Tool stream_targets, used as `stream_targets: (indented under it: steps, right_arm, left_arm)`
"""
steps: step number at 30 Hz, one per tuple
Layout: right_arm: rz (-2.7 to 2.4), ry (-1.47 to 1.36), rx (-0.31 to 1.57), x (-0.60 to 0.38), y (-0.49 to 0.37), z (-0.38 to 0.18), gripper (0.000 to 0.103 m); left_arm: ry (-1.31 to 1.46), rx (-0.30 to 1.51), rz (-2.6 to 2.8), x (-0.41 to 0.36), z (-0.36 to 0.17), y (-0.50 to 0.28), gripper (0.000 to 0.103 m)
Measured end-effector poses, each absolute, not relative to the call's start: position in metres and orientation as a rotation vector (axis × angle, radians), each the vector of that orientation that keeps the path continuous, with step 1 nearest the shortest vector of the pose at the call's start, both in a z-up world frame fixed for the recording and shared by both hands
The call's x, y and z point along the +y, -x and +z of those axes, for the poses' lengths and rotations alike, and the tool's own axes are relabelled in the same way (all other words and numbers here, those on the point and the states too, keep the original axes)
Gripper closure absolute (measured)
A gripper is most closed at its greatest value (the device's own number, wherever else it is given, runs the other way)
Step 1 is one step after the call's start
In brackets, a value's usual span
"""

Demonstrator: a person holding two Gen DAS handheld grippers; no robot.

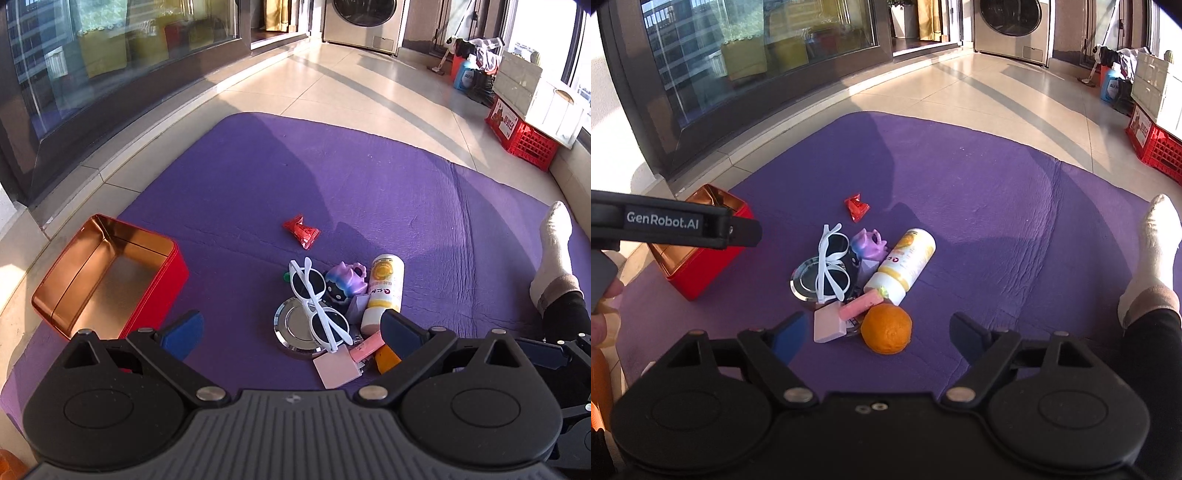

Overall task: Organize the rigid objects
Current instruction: 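Grasp the white sunglasses with the left gripper while the right gripper grasps the orange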

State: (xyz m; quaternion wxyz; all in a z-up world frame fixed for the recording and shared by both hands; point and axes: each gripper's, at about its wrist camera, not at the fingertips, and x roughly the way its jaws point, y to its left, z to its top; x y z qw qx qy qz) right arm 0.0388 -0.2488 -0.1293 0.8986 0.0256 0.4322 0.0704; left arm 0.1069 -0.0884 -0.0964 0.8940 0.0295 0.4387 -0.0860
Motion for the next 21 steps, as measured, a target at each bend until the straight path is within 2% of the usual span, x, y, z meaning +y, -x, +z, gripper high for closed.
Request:
stream_targets:
  steps: [7, 14, 21]
  right_arm:
    - [0.179, 0.018, 0.974, -0.241, -0.067, -0.175, 0.027]
    - [0.189, -0.001, 1.015, -0.246, -0.086, -0.199, 0.033]
    - [0.205, -0.019, 1.036, -0.245, -0.093, -0.209, 0.037]
  left_arm:
    - [-0.082, 1.035, -0.168, -0.100, -0.151, -0.156, 0.001]
    - [-0.017, 1.117, -0.153, -0.105, -0.184, -0.189, 0.002]
    - [-0.047, 1.169, -0.192, -0.115, -0.204, -0.193, 0.015]
